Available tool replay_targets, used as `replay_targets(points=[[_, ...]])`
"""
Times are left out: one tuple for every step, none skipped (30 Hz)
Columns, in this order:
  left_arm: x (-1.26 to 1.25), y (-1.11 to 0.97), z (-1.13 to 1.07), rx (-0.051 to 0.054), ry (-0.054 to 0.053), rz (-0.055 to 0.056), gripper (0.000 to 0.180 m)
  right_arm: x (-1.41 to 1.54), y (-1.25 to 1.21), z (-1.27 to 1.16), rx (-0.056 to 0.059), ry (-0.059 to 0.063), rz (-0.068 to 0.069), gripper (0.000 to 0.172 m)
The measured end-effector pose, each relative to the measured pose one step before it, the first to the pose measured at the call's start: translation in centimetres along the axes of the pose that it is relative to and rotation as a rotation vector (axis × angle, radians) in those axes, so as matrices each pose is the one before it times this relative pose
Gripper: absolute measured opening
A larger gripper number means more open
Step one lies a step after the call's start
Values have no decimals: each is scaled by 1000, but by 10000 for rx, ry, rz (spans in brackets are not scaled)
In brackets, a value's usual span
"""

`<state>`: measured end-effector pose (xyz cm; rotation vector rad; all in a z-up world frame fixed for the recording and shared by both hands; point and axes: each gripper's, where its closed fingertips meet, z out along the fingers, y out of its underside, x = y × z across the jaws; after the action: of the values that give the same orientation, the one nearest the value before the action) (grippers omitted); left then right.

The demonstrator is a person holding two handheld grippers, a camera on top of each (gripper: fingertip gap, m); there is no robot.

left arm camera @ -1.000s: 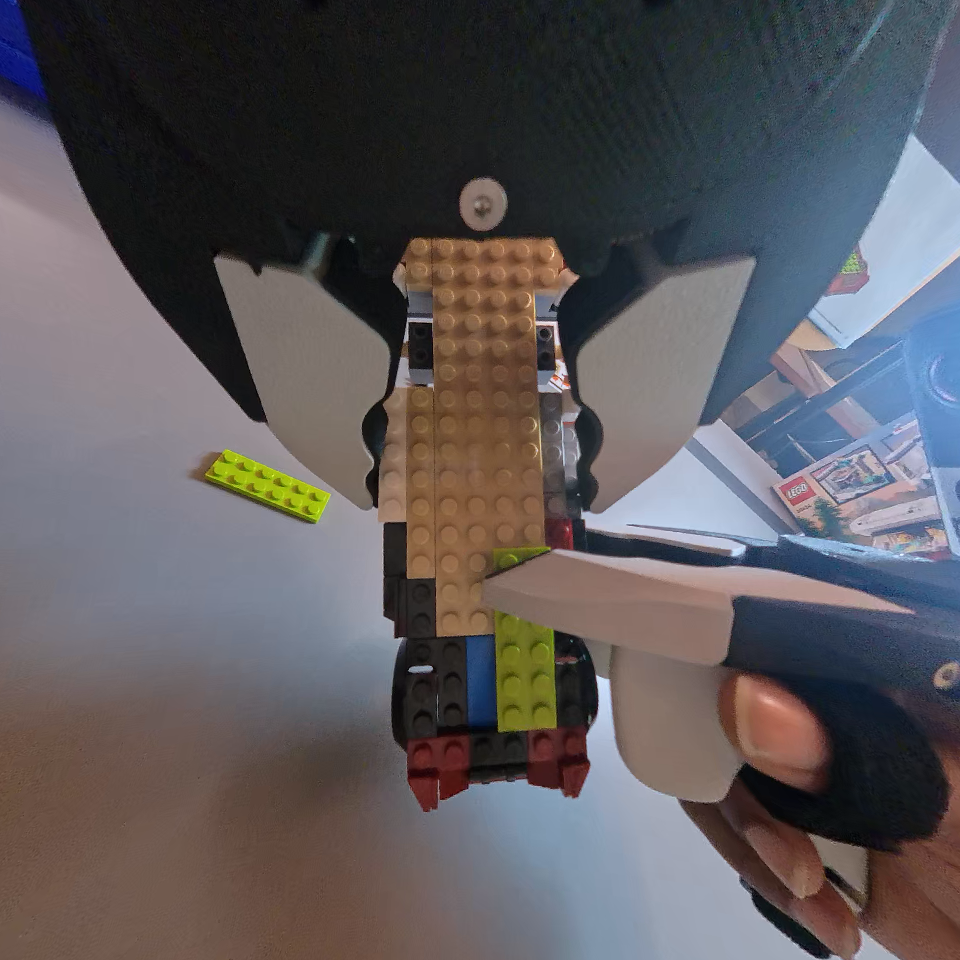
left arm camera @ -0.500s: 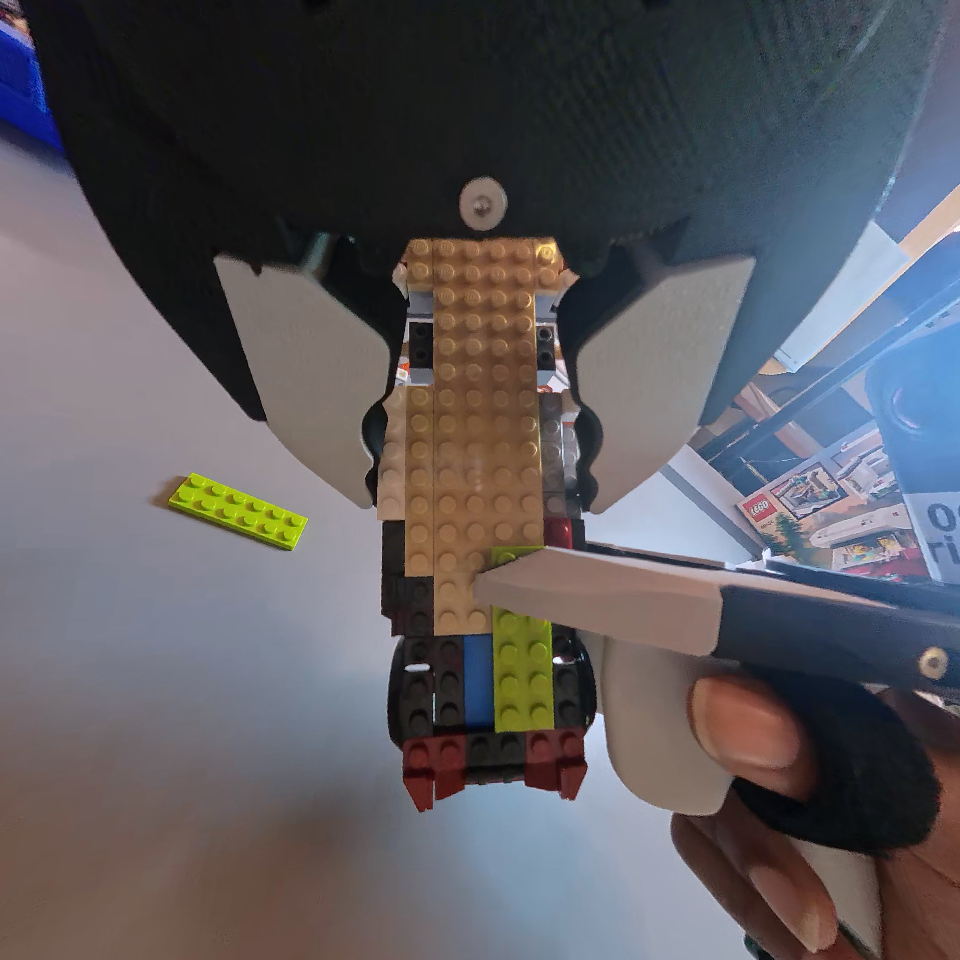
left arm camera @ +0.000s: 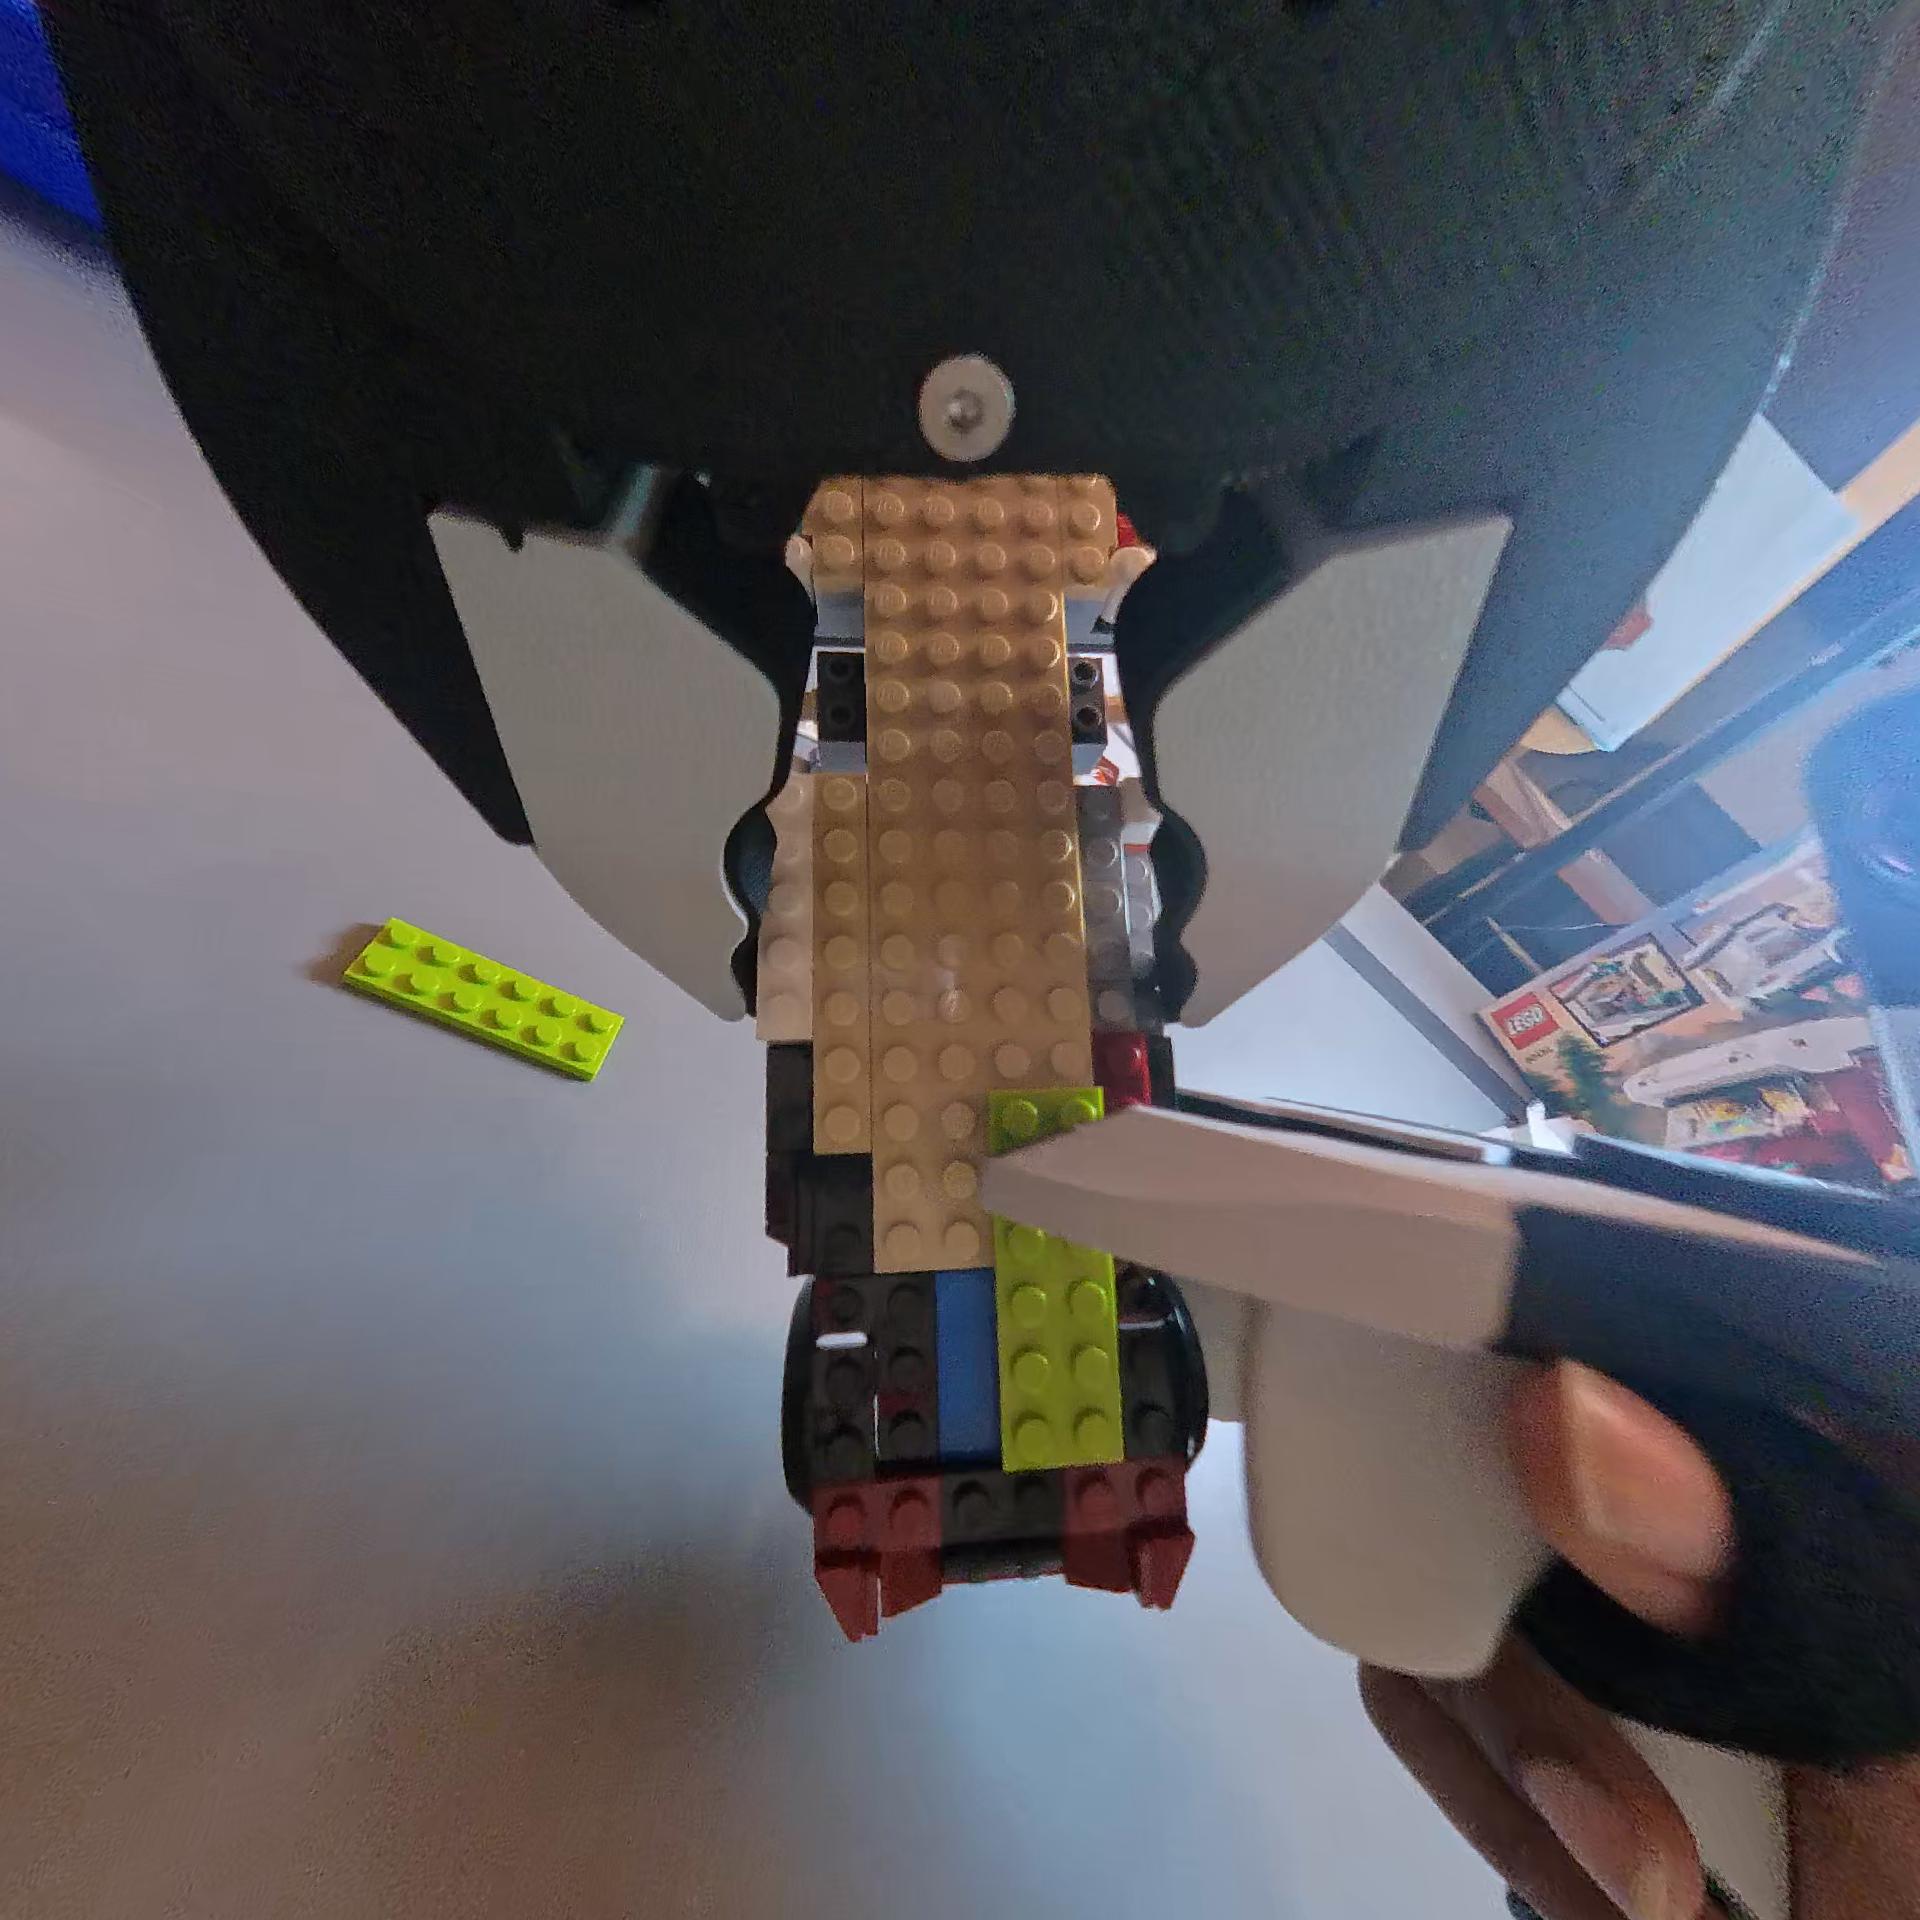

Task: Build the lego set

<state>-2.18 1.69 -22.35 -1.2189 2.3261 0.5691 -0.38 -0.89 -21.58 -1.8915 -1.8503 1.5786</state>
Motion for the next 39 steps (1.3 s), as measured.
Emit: replay_targets(points=[[-116,200,-91,2,-80,-144,73,-13,-32,-513,12,-36,-76,44],[-172,382,-64,-102,-144,-75,73,148,313,-510,-195,93,-102,49],[-26,422,-54,-110,-38,-126,73,115,313,-447,-103,115,-112,52],[-14,285,-44,-31,-24,-157,72,-68,185,-298,25,30,-7,53],[-27,166,-48,9,-40,-112,72,-93,199,-71,-8,27,52,54],[-26,100,-47,-16,-26,-61,73,78,199,119,-30,157,-39,53],[-133,33,-45,-32,-76,-8,72,116,266,214,-108,173,-139,51],[-203,-29,-47,-19,-94,20,72,69,267,257,-151,114,-104,47],[-219,-79,-61,-7,-69,-21,72,78,13,210,-9,106,-25,42],[-166,-41,-100,-48,-34,4,72,-150,-247,94,157,-61,36,34],[-176,72,-85,-110,-84,125,72,-63,-174,27,68,-8,92,30],[-126,98,-70,-126,-90,109,72,70,-78,-36,22,98,-53,30],[-125,18,-104,-62,-81,38,72,45,-61,-73,11,82,-37,30],[-90,46,-108,-75,-48,21,72,7,-71,-51,16,72,32,29],[-108,132,-90,-149,-77,88,72,3,-145,-17,84,81,48,29],[-91,93,-57,-119,-89,108,72,11,-86,-12,40,99,-16,29],[-52,10,-46,-66,-67,86,72,35,8,13,-27,128,-99,29],[-42,24,-38,-81,-71,114,72,12,2,27,-18,104,-52,29],[-20,13,-36,-67,-44,105,72,-34,17,31,-7,49,3,29],[9,-42,-50,-17,-11,76,72,-47,55,46,-33,28,-23,29],[-2,-33,-53,-19,-13,71,72,-61,37,24,-18,26,-46,29],[-32,-27,-52,-18,-30,64,72,-44,8,8,2,24,-18,29],[-37,6,-49,-30,-34,55,72,-42,-3,-16,19,25,-7,28],[-32,-2,-49,-23,-24,32,72,-49,-23,-22,16,6,22,28],[-50,23,-43,-43,-43,33,72,-17,-51,-28,30,28,35,28],[-51,44,-16,-37,-50,48,72,-15,-49,-19,42,20,41,28],[4,-4,-10,-14,-20,8,72,-26,-2,-5,12,-1,30,28],[10,-14,9,-5,-27,12,72,-17,19,5,1,-1,33,28],[29,-32,20,0,-22,-2,72,-8,36,23,-14,7,21,28],[54,-45,9,19,-17,-7,72,-21,49,17,-35,10,0,28],[48,-39,3,38,-1,-48,72,-6,22,17,-8,17,-21,28],[-28,88,3,-5,-40,-80,72,104,-122,-36,90,108,-72,28],[-108,149,13,30,-101,-58,72,100,-215,-96,111,128,-136,29],[-55,97,-8,70,-33,-209,72,-31,-217,-168,37,84,-199,29],[12,130,-20,49,17,-299,72,22,-343,-276,97,148,-245,31],[43,107,-18,107,2,-280,72,4,-496,-399,223,175,-345,44],[-37,225,7,35,-131,-253,72,-23,-413,-494,171,118,-256,55],[-43,328,39,-16,-166,-257,72,79,-320,-532,173,165,-153,60],[-13,331,37,-1,-150,-331,72,242,-183,-536,178,289,-152,63]])
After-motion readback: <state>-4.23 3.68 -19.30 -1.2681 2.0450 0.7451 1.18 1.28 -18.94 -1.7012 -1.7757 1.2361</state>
